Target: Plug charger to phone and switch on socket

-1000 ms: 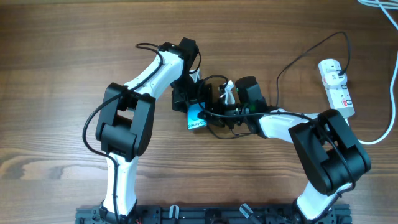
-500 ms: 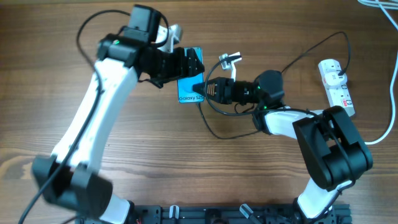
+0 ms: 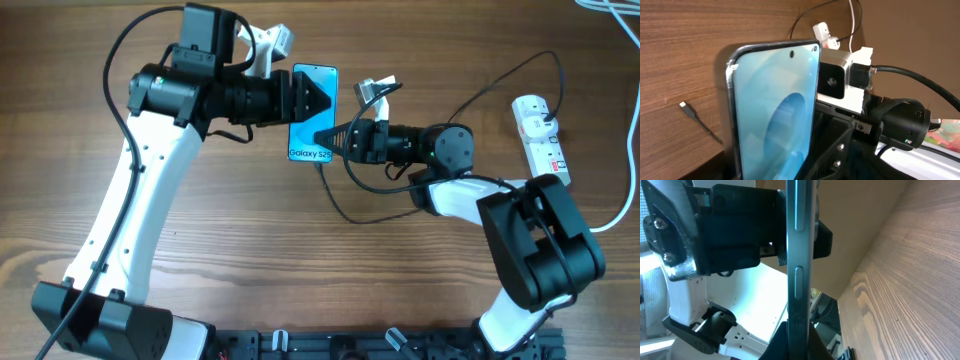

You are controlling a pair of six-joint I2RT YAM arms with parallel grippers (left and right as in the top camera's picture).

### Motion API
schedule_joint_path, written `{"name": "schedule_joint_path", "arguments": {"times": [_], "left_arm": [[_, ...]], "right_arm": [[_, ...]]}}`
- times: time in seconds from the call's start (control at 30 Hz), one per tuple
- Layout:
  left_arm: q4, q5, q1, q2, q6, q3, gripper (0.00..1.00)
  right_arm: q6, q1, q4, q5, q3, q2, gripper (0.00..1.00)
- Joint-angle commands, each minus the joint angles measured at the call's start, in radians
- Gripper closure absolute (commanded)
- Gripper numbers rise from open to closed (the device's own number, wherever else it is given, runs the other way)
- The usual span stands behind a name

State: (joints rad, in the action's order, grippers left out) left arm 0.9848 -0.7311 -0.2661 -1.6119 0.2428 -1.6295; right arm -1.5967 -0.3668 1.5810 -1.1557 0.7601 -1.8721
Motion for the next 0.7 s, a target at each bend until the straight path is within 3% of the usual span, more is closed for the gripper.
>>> {"name": "schedule_joint_path", "arguments": {"times": [0.0, 0.1, 0.67], "left_arm": [[-0.024, -0.249, -0.06, 0.008, -0.004, -0.011, 0.46], [-0.024, -0.249, -0.079, 0.008, -0.004, -0.011, 0.57], [0.078, -0.211, -0.146, 0.008, -0.008, -0.011, 0.55]], "right_arm": [[-0.037, -0.018, 0.075, -0.021, 0.008, -0.009, 0.96], [-0.037, -0.018, 0.075, -0.048, 0.008, -0.009, 0.96], [-0.056, -0.018, 0.075, -0.092, 0.022, -0.009, 0.96]]}}
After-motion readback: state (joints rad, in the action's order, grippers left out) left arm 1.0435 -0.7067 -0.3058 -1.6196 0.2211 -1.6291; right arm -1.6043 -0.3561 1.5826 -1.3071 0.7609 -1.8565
